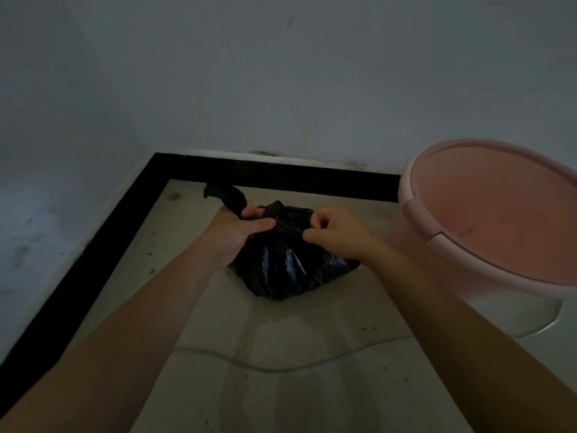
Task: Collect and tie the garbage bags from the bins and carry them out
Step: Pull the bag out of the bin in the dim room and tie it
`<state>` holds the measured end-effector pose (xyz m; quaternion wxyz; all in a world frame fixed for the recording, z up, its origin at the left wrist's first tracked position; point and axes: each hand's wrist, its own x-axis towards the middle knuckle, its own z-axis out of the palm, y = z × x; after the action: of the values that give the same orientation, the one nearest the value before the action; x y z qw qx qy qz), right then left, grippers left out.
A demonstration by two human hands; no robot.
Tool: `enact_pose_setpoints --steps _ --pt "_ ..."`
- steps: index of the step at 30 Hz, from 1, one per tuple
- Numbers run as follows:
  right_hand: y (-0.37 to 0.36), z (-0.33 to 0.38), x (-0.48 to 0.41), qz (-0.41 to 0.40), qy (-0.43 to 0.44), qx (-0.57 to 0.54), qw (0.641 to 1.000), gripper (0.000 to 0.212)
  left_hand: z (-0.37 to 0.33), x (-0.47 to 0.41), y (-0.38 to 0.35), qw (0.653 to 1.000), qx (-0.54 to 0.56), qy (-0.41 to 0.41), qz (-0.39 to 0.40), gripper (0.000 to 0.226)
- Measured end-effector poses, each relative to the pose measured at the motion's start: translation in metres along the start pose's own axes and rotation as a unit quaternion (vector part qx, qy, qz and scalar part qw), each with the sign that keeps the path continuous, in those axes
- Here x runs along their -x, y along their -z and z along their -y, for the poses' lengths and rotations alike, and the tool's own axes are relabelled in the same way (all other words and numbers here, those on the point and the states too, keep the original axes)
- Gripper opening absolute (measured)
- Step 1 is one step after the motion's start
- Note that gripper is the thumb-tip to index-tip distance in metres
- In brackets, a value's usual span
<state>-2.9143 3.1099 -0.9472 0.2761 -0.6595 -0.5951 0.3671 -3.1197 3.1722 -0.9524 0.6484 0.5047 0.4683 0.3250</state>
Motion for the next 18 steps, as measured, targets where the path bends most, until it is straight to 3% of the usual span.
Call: enact_pose_setpoints --steps 2,5,7,10,14,16,18 --pt "0.002 0.0 -0.001 -0.044 0.039 0.046 0.997 0.014 -0.008 0.0 0.006 0.997 -0.079 -0.021 0.013 0.053" --pt "0.002 0.002 -0.005 -0.032 0.073 0.047 0.996 0.043 -0.022 0.004 0.008 0.981 -0.18 -0.047 0.057 0.048" --pt "-0.001 0.007 -0.006 0.021 0.096 0.049 0.994 0.05 -0.028 0.006 0.004 0.967 -0.236 -0.069 0.072 0.039" --pt "-0.011 0.003 -0.008 0.08 0.087 0.011 0.993 0.032 -0.029 0.006 -0.006 0.945 -0.295 -0.14 0.011 0.037" --pt "-0.023 -0.008 -0.008 0.066 0.07 0.041 0.994 0.018 -0.006 0.006 -0.003 0.919 -0.328 -0.206 -0.068 0.02" --pt "-0.025 -0.008 -0.007 0.066 0.065 0.041 0.995 0.016 0.009 0.004 0.002 0.899 -0.349 -0.248 -0.091 0.022" --pt "-0.024 -0.006 -0.006 0.072 0.066 0.033 0.995 0.012 0.018 0.004 -0.001 0.9 -0.355 -0.214 -0.137 0.019"
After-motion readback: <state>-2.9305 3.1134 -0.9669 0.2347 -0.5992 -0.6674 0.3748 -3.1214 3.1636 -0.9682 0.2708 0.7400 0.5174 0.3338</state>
